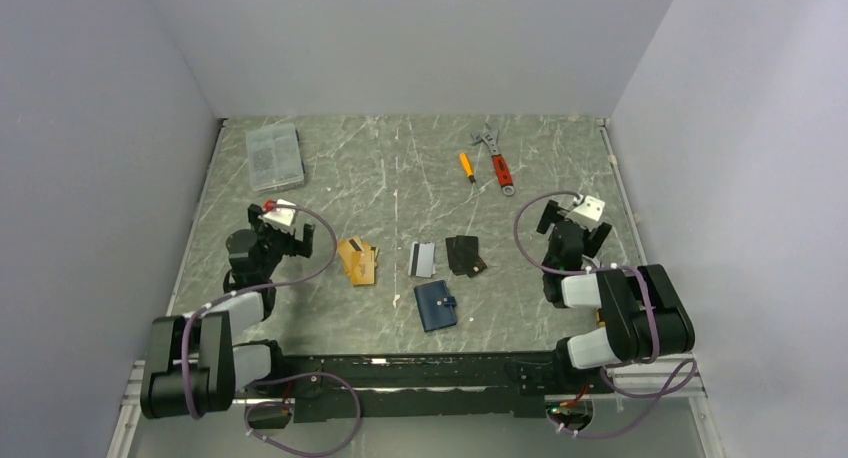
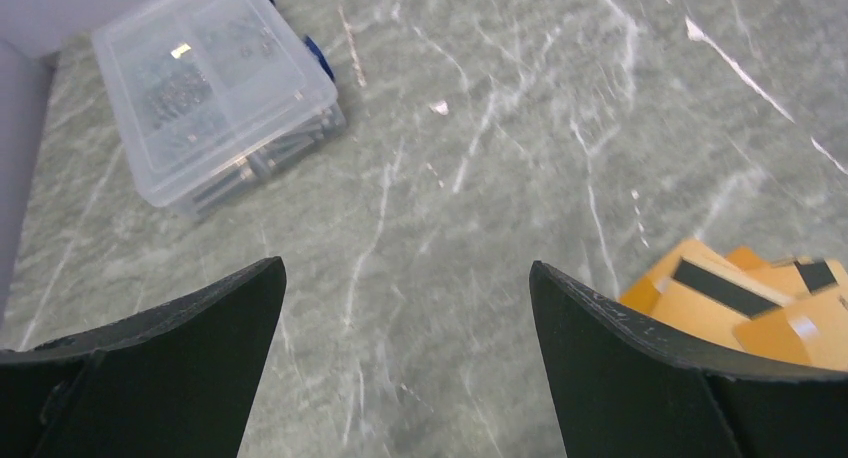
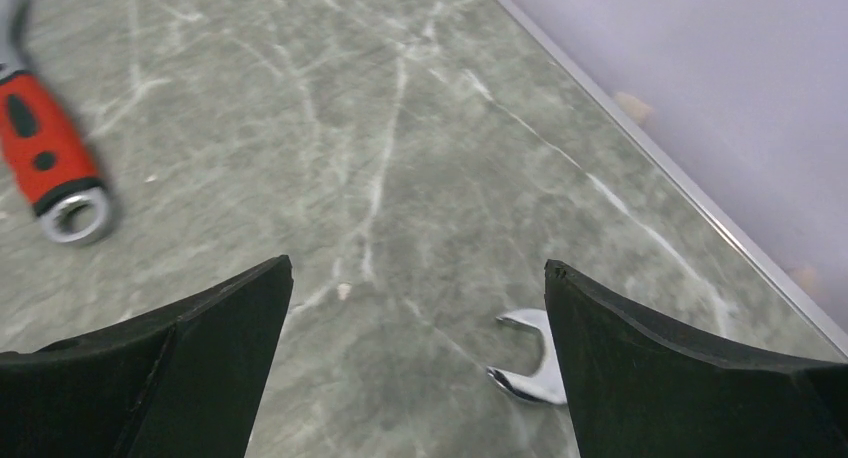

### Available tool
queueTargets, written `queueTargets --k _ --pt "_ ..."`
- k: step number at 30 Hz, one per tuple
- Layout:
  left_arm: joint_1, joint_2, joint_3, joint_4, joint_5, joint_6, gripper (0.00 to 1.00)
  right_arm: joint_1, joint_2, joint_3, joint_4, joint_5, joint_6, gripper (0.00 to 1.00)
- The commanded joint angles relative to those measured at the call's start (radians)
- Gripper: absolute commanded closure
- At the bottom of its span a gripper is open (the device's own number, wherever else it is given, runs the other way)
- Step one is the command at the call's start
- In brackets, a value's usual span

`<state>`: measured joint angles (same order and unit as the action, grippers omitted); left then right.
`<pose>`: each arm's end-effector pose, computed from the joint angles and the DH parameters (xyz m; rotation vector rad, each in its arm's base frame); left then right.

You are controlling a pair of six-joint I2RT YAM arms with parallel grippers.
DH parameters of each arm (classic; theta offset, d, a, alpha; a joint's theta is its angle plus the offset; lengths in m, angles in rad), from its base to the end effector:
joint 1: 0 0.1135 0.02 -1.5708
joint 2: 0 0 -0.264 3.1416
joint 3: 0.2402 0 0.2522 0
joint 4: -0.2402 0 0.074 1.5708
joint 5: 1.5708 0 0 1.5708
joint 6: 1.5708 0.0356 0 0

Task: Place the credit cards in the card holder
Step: Reset both arms

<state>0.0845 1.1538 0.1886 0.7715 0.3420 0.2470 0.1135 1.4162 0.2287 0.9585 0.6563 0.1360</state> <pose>0.2076 0.0056 0.1669 0.3868 1.7103 -0.0600 0.2271 0.0040 0.1464 0.4808 1.7028 -0.4083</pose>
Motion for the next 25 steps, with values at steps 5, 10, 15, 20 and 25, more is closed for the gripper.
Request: queueTargets --k 5,10,15,20,25 --pt "0.029 0.178 0.035 0.256 -0.013 -0.105 0.02 -0.03 0.066 0.015 0.159 -0.217 -0.066 0.0" --pt "0.031 0.193 0.018 0.317 -0.014 -0.119 0.01 -0.061 0.074 0.019 0.171 -0.244 -0.057 0.0" --pt "0.031 0.19 0.017 0.326 -0.014 -0.118 0.01 -0.061 0.063 0.019 0.151 -0.244 -0.048 0.0" --pt "0.029 0.185 0.03 0.286 -0.016 -0.111 0.01 -0.062 0.06 0.012 0.166 -0.239 -0.053 0.0" --pt "0.029 0.184 0.025 0.292 -0.015 -0.112 0.01 -0.062 0.062 0.011 0.167 -0.239 -0.053 0.0"
